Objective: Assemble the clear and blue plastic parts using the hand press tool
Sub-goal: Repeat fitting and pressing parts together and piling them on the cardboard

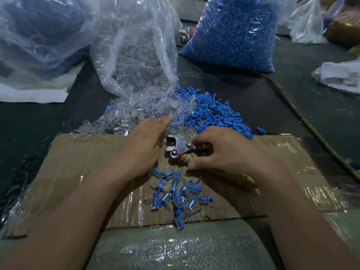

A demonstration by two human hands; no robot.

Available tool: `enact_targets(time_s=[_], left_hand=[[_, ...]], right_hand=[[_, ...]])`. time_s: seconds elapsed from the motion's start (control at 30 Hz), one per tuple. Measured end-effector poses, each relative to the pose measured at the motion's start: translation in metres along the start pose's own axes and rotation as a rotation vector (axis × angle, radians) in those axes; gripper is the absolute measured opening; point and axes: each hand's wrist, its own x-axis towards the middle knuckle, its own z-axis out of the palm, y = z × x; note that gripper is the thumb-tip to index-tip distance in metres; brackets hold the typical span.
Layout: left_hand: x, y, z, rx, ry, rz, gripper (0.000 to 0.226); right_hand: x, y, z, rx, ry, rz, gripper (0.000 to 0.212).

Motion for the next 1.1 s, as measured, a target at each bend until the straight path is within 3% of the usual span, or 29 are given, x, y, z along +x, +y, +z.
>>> enact_targets(time_s=[0.53, 0.63, 0.77, 0.87, 0.93, 1.1], left_hand=[[0.003, -0.007, 0.002, -0.006, 0.267, -0.049, 0.011], [0.002, -0.005, 0.001, -0.036, 0.347, -0.038, 0.022], [-0.001, 0.000, -0.004, -0.247, 0.438, -0.080, 0.021], [-0.005, 0.006, -0.007, -0.573, 0.406, -0.184, 0.009], [-0.007, 0.009, -0.009, -0.774, 0.397, -0.240, 0.010], [-0.009, 0.009, -0.015, -0.837, 0.382, -0.241, 0.004]], right_hand=[[0.000, 0.004, -0.001, 0.111, 0.053, 0.006, 0.055], [0.003, 0.007, -0.001, 0.155, 0.134, 0.036, 0.043], [0.007, 0.019, -0.003, 0.190, 0.361, 0.136, 0.019], [0.008, 0.028, -0.004, 0.191, 0.510, 0.216, 0.016], [0.010, 0.032, -0.003, 0.193, 0.540, 0.248, 0.014], [0.015, 0.037, 0.002, 0.177, 0.452, 0.267, 0.006]])
